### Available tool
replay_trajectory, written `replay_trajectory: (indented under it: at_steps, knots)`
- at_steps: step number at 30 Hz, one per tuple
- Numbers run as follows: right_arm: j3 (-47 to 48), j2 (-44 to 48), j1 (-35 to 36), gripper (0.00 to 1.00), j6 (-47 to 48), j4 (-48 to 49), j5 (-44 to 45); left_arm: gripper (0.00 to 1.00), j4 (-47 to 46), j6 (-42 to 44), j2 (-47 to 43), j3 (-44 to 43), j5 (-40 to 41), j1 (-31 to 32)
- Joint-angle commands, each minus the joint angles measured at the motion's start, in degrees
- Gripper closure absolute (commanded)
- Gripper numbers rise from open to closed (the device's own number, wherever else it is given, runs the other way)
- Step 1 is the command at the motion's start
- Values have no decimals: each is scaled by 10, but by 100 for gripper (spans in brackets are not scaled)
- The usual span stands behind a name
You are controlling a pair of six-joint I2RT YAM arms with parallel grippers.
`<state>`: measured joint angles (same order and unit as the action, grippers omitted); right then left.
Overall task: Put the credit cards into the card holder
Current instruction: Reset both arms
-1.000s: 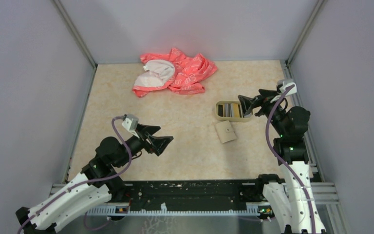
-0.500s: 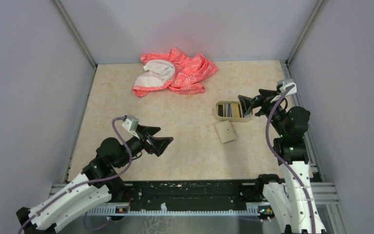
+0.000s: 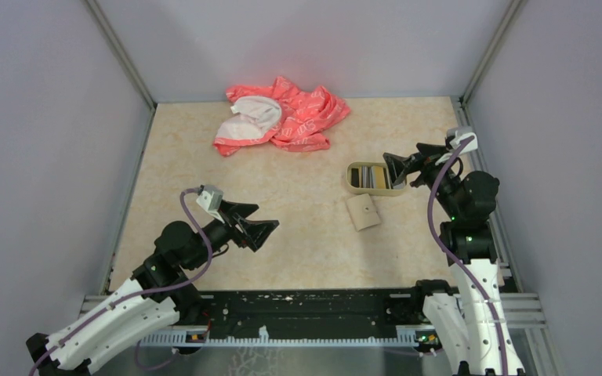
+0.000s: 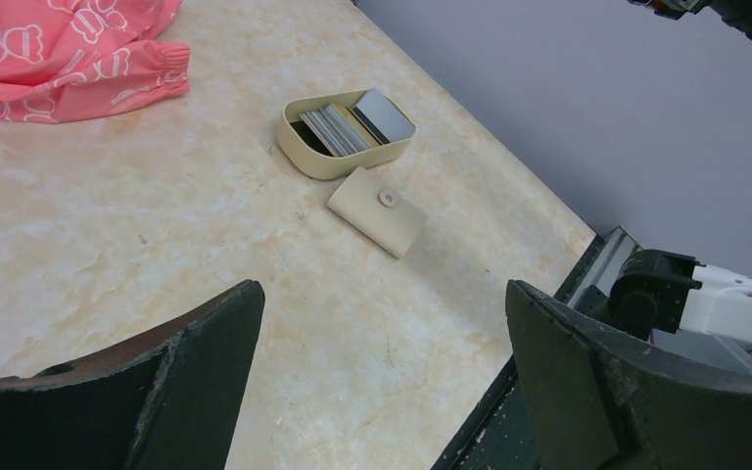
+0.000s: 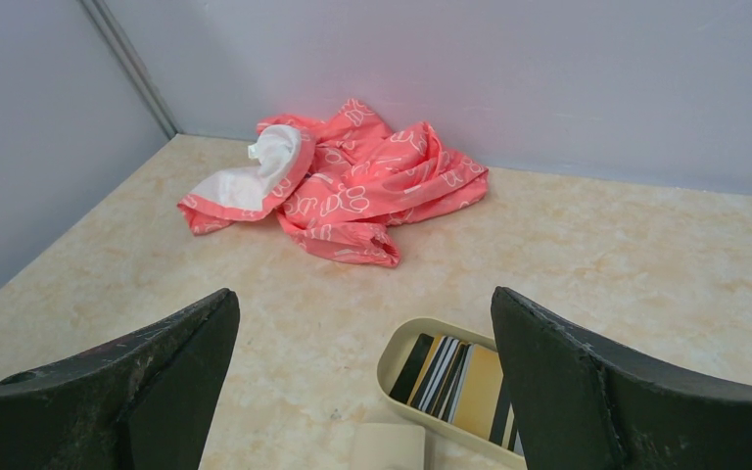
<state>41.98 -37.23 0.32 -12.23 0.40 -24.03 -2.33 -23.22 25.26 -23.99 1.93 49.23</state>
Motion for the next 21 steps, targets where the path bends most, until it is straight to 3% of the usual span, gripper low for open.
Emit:
replay_trajectory:
  at_steps: [1,21]
  knots:
    - [2,6,0,1,-2,19,3,2,-14,-2,-7,0,1,-2]
    - [1,5,0,2,-2,19,4,2,-12,-2,-12,5,2,-2]
